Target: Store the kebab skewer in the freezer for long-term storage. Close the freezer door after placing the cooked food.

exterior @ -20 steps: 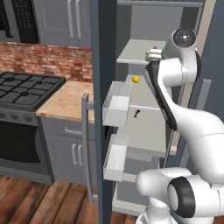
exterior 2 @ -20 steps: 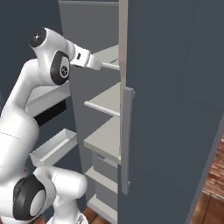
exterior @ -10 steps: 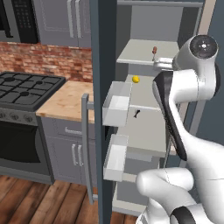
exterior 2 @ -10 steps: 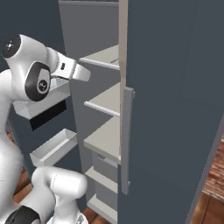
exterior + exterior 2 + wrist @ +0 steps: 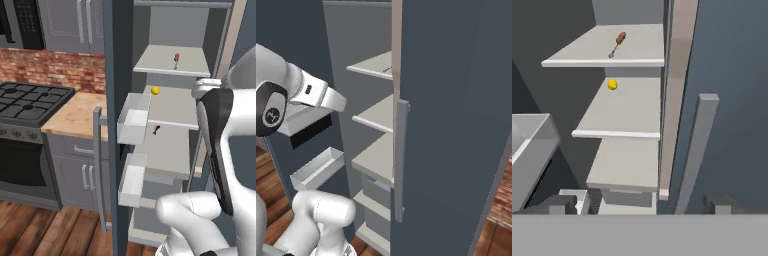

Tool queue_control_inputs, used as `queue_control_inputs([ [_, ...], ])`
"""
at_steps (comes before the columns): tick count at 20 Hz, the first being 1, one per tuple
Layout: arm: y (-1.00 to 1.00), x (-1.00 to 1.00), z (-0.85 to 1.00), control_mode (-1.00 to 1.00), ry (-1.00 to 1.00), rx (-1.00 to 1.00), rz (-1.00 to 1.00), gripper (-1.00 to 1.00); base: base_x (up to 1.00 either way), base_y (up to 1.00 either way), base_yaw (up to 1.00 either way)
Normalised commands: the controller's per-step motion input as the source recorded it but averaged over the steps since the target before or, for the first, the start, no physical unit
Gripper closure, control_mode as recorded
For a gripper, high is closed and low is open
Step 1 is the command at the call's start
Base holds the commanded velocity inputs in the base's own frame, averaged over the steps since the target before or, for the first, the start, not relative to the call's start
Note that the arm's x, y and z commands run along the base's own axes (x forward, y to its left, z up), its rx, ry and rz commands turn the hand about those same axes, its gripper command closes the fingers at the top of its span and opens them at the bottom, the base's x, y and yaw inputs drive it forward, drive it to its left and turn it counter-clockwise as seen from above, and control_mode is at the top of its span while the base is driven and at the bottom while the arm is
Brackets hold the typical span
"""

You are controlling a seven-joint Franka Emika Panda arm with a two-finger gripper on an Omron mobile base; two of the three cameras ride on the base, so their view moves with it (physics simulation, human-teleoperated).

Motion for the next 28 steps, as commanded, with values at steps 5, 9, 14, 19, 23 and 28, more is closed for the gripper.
queue_control_inputs([
  [5, 0.0, -0.83, 0.0, -1.0, 0.27, 0.11, 0.01, -1.0, 0.0, 0.0, 0.0],
  [9, 0.0, -0.46, 0.0, -1.0, 0.39, 0.15, 0.0, -1.0, 0.0, 0.0, 0.0],
  [14, 0.02, -0.3, -0.02, -1.0, 0.23, 0.08, 0.0, -1.0, 0.0, 0.0, 0.0],
  [19, 0.0, -0.23, -0.22, -1.0, 0.15, 0.03, 0.02, -1.0, 0.0, 0.0, 0.0],
  [23, 0.0, -0.32, -0.53, -1.0, 0.07, 0.01, 0.03, -1.0, 0.0, 0.0, 0.0],
  [28, 0.0, -0.07, -0.64, -1.0, 0.01, 0.0, 0.07, -1.0, 0.0, 0.0, 0.0],
])
